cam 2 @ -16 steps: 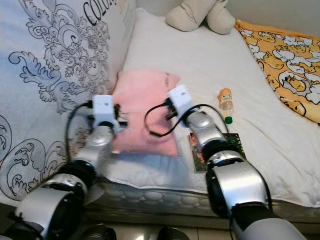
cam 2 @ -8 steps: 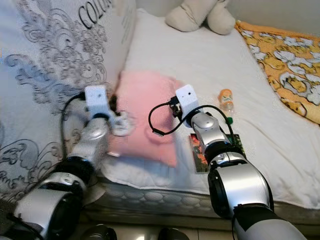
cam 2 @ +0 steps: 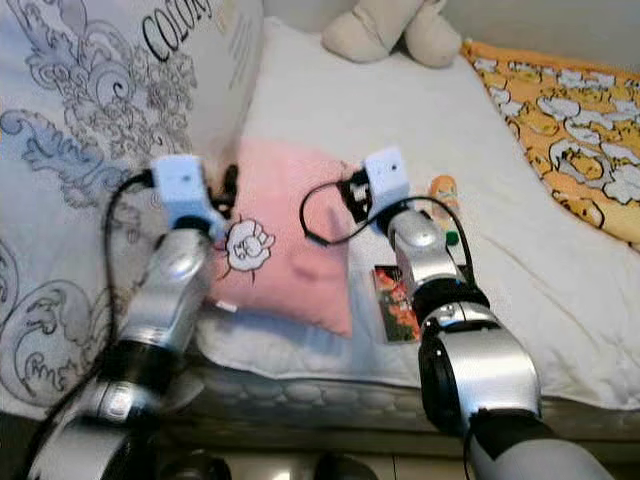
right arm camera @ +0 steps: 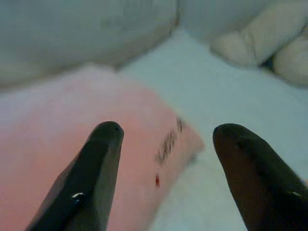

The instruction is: Clean up the room

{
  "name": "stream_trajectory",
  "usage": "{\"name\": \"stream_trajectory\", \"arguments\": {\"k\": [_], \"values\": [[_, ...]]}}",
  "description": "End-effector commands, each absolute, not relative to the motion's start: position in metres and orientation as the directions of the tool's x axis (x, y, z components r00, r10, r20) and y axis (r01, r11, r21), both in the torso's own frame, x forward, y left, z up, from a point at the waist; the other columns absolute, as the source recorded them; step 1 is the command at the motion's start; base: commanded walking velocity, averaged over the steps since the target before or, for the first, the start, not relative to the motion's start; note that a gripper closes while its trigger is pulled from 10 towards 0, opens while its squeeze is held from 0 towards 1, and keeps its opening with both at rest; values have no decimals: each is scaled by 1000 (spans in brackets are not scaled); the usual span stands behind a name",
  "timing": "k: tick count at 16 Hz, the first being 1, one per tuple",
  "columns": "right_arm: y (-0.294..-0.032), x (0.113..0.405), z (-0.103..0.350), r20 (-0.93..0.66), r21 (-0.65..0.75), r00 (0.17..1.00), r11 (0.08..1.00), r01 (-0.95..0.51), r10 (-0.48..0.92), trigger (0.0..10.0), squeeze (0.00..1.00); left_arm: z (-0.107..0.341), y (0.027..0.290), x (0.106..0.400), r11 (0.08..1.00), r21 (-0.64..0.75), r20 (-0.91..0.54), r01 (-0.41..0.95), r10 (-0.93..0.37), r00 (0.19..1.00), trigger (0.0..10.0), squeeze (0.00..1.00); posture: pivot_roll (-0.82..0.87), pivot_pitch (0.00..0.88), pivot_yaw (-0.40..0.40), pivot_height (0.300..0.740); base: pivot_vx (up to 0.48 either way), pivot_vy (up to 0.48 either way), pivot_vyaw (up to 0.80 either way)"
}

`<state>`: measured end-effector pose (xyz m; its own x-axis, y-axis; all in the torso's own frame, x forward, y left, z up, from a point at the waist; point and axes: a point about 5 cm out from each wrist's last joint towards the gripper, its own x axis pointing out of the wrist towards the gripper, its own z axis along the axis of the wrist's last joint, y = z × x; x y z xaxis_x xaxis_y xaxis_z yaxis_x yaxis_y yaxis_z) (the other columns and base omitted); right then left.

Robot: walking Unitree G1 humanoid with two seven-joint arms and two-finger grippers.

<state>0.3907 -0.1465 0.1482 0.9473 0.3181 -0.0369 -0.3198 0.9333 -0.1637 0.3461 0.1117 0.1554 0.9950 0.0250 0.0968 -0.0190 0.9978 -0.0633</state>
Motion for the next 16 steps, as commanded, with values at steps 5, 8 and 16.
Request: {"name": "stream_trajectory", "arguments": {"k": [5,8,16], "values": [[-160,361,129,135,-114,984,988,-101,116,10000,0,153,124,319,994,83,116,70,-80,990,10000,0,-32,0,-49,740,0,0,0],[-178,354,103,43,-14,997,998,58,-57,10000,0,150,135,314,991,131,132,27,-44,990,10000,0,-28,0,-31,740,0,0,0],[-205,358,80,-257,57,963,993,99,-81,10000,0,140,150,267,967,254,130,2,-37,991,10000,0,70,0,-12,740,0,0,0]]}}
